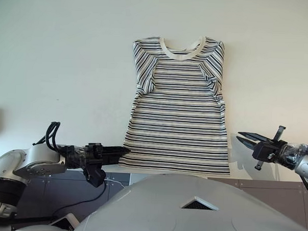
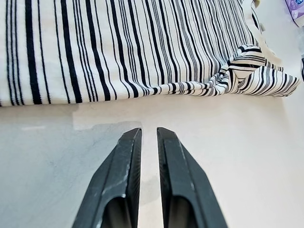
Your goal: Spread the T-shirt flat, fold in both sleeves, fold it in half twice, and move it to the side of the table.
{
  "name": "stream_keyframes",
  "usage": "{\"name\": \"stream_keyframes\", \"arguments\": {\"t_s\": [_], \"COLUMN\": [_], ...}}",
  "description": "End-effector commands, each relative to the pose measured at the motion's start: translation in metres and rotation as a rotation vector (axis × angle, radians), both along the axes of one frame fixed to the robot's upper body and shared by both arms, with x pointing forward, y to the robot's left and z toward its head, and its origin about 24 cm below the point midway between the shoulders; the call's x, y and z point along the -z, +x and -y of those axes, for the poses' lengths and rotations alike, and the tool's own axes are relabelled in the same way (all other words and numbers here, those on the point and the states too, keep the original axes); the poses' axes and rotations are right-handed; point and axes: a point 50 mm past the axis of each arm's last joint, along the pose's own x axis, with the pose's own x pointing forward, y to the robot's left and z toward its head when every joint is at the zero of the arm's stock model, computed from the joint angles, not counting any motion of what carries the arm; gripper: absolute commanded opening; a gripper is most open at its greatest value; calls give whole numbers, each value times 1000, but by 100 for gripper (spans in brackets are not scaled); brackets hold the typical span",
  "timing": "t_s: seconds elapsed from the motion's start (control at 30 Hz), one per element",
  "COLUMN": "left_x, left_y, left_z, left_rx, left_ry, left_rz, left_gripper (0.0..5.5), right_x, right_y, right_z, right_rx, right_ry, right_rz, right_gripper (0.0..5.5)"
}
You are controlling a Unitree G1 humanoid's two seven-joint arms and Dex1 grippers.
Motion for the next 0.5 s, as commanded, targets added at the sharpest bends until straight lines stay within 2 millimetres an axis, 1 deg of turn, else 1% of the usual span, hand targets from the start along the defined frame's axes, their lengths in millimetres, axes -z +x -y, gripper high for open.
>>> {"name": "stream_keyframes", "arguments": {"t_s": [0.03,0.23,0.3,0.4,0.5], "left_x": [12,5,4,4,5], "left_y": [-10,-15,-16,-18,-19], "left_z": [-12,-11,-11,-11,-12], "left_rx": [38,62,64,65,57], "left_ry": [155,136,136,136,143], "left_rz": [-87,-115,-119,-128,-133], "left_gripper": [157,57,14,11,11], "right_x": [-2,-1,0,0,-3], "right_y": [1,-4,-4,-6,-11], "right_z": [2,6,6,6,8], "right_rx": [-19,-23,-26,-35,-73], "right_ry": [-30,-46,-49,-58,-70], "right_rz": [6,-1,-1,3,17], "right_gripper": [59,59,59,59,59]}}
